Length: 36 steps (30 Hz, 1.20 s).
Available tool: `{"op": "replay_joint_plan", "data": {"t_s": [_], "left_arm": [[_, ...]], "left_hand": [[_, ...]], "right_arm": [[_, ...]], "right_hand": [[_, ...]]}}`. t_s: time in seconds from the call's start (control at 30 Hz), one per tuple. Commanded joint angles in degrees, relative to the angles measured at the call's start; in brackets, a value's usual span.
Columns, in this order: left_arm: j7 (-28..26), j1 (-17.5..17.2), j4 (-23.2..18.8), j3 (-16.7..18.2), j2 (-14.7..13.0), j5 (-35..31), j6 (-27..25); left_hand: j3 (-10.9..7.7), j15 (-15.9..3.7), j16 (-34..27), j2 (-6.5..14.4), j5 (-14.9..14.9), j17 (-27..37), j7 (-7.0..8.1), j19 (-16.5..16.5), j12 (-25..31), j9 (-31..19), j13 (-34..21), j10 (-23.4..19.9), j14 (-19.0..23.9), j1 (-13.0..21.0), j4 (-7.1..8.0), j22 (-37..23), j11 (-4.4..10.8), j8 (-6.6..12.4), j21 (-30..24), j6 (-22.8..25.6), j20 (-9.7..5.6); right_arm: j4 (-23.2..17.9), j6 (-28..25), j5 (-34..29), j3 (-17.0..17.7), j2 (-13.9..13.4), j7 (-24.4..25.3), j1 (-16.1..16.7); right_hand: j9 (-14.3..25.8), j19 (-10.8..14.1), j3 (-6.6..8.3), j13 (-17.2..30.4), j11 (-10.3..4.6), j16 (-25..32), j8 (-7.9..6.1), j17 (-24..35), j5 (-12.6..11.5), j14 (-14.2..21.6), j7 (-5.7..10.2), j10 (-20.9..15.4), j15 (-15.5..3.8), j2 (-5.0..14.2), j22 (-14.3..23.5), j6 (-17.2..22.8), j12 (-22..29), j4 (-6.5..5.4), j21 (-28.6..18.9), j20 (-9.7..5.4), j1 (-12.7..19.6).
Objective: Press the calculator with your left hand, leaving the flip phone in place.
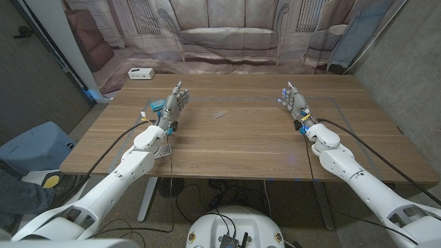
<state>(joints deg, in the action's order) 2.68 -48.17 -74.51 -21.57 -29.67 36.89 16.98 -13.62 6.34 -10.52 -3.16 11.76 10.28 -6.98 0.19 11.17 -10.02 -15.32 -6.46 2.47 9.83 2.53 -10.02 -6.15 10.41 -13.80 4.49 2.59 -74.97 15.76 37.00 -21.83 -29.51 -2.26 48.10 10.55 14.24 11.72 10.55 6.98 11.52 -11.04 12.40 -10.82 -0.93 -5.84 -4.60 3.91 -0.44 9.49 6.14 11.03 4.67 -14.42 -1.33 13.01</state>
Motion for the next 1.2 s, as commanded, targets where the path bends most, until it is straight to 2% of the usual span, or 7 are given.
{"op": "replay_joint_plan", "data": {"t_s": [0.03, 0.43, 0.7, 0.93, 1.2], "left_arm": [[0.8, -2.0, -2.2, 0.2, -1.3, -1.2, 2.9], [-2.1, -6.2, -7.8, 2.1, -4.8, -2.7, 3.2], [-1.8, -7.3, -8.5, 2.7, -6.6, -3.6, 3.7], [-2.2, -8.6, -10.1, 3.2, -8.1, -4.4, 3.7], [-3.3, -11.1, -12.2, 4.5, -9.7, -5.0, 4.2]], "left_hand": [[-0.33, 0.37, -0.4, 0.0, 0.4, 0.1, -0.16, 0.2, 0.4, -0.2, 0.0, -0.5, 0.6, 0.5, -0.02, -0.1, -0.17, 0.59, -0.3, 0.5, 0.52], [-0.19, 0.0, -0.8, 0.2, 0.4, 0.0, -0.12, 2.2, 1.1, -0.2, 1.0, -2.3, 2.3, 0.7, -0.33, -0.1, -0.09, 1.03, -0.3, 2.4, 0.81], [0.05, -0.31, -1.3, 0.2, 0.4, 0.0, 0.22, 4.5, 1.8, -0.2, 1.9, -4.8, 4.8, 0.9, -0.64, -0.1, 0.43, 1.41, -0.4, 4.6, 0.89], [0.16, -0.48, -1.3, 0.2, 0.4, 0.0, 0.26, 5.2, 2.0, -0.2, 2.2, -5.7, 5.6, 1.0, -0.75, -0.1, 0.82, 1.58, -0.4, 5.8, 1.33], [0.23, -0.69, -1.4, 0.3, 0.4, 0.0, 0.73, 5.6, 2.1, -0.2, 2.5, -6.2, 6.4, 1.1, -0.87, -0.2, 0.61, 1.76, -0.2, 6.9, 1.46]], "right_arm": [[-1.9, -0.9, -0.2, -0.5, -0.5, 0.3, 1.1], [-2.7, -0.3, -0.8, -0.8, -0.2, 1.0, 1.8], [-3.9, -0.1, -1.4, -0.8, -0.4, 2.1, 2.4], [-5.4, 0.2, -2.3, -0.6, -0.9, 3.2, 3.2], [-4.9, 0.8, -2.4, -0.7, -0.6, 3.0, 3.1]], "right_hand": [[0.1, 0.5, 0.43, 0.2, 0.35, 0.2, -0.2, 0.2, -0.3, 0.3, -0.11, -0.1, 0.46, 0.06, 0.3, 0.3, 0.4, 0.04, -0.1, 0.0, 0.6], [0.1, 0.7, 0.59, 0.3, 0.39, 0.3, -0.2, 0.1, -0.3, 0.5, -0.08, -0.4, 0.56, 0.4, 0.3, 0.4, 0.5, 0.23, 0.1, 0.21, 0.9], [0.1, 0.7, 0.63, 0.3, 0.39, 0.3, -0.22, 0.0, -0.3, 0.5, 0.02, -0.5, 0.56, 0.52, 0.3, 0.5, 0.5, 0.33, 0.2, 0.31, 1.0], [0.1, 0.8, 0.61, 0.3, 0.36, 0.3, -0.24, 0.0, -0.2, 0.5, 0.08, -0.5, 0.6, 0.55, 0.3, 0.6, 0.5, 0.42, 0.4, 0.39, 1.1], [0.1, 0.9, 0.56, 0.3, 0.37, 0.3, -0.28, 0.0, -0.2, 0.6, 0.09, -0.5, 0.6, 0.62, 0.3, 0.8, 0.5, 0.45, 0.5, 0.46, 1.0]]}}
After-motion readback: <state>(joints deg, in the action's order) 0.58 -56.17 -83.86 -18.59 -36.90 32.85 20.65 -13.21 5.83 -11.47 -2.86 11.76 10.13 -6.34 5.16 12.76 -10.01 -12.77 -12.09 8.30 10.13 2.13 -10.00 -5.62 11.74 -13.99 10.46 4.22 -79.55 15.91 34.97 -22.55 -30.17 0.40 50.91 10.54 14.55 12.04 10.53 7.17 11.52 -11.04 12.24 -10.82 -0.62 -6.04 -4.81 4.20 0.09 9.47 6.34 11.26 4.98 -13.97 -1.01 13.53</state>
